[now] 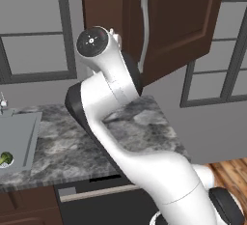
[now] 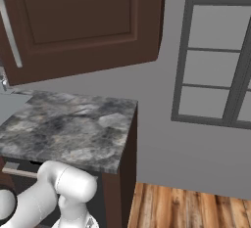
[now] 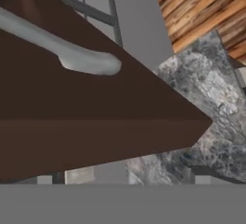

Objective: Open the cabinet, pick the kettle from the cabinet, and place it in the sink.

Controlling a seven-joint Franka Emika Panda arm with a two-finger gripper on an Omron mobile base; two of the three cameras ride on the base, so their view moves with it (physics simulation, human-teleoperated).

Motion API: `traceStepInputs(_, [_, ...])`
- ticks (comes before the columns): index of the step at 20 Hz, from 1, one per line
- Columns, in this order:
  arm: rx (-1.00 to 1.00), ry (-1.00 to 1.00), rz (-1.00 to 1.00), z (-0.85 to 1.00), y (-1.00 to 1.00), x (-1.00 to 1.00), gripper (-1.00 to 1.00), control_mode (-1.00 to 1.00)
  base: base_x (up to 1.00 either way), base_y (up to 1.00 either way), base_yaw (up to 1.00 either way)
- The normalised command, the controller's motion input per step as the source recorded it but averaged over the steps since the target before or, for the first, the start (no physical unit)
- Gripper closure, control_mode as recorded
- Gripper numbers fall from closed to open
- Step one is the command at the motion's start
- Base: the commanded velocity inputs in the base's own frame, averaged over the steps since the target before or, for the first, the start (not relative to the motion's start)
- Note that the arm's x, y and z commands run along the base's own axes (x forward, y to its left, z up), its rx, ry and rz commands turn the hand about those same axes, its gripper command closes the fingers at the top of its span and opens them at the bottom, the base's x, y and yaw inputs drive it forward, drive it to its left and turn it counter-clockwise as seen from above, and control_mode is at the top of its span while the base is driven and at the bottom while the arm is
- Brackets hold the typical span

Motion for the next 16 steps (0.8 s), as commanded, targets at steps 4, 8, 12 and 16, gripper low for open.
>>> traceStepInputs(4, [0.06,-0.03,-0.12,0.02,-0.41,-0.50,-1.00,-1.00,0.00,0.00,0.00])
traceStepInputs(8, [0.03,-0.04,-0.11,0.00,-0.43,-0.50,-1.00,-1.00,0.00,0.00,0.00])
traceStepInputs(12, [0.00,-0.07,-0.07,0.00,-0.48,-0.50,-1.00,-1.00,0.00,0.00,0.00])
traceStepInputs(16, [0.00,-0.08,-0.03,0.00,-0.54,-0.49,-1.00,-1.00,0.00,0.00,0.00])
